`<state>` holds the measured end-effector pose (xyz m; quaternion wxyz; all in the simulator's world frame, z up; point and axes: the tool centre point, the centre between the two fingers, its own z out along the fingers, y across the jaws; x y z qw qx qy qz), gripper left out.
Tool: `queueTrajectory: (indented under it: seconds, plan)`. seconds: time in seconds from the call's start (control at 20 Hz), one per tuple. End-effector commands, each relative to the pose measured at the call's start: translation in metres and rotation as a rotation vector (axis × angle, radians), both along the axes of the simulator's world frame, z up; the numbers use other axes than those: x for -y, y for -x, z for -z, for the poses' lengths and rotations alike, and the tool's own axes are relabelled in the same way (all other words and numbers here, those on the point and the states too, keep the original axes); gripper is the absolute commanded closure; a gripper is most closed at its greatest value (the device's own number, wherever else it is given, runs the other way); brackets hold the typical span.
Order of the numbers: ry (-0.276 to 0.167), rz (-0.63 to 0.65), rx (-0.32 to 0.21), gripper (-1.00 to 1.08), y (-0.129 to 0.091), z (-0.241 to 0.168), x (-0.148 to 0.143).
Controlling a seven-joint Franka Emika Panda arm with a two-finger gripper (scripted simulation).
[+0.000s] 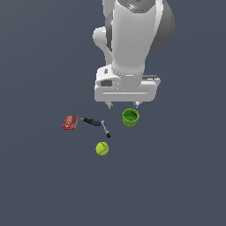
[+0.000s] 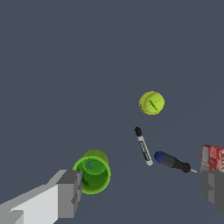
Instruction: Pick up a designated object from a clutter of objects.
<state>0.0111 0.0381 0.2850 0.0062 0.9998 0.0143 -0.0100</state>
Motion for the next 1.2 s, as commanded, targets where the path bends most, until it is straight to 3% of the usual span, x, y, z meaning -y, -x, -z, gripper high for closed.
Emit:
queueTrajectory:
  seconds: [0.0, 0.65, 1.15]
  plan:
    - [-0.004, 0.038, 0.000, -0.92, -0.006, 0.010, 0.004]
    - [-0.019, 0.418, 0.010, -0.92, -0.053, 0.112, 0.051]
    - [-0.009, 0.646, 0.020, -0.92, -0.067, 0.179, 0.086]
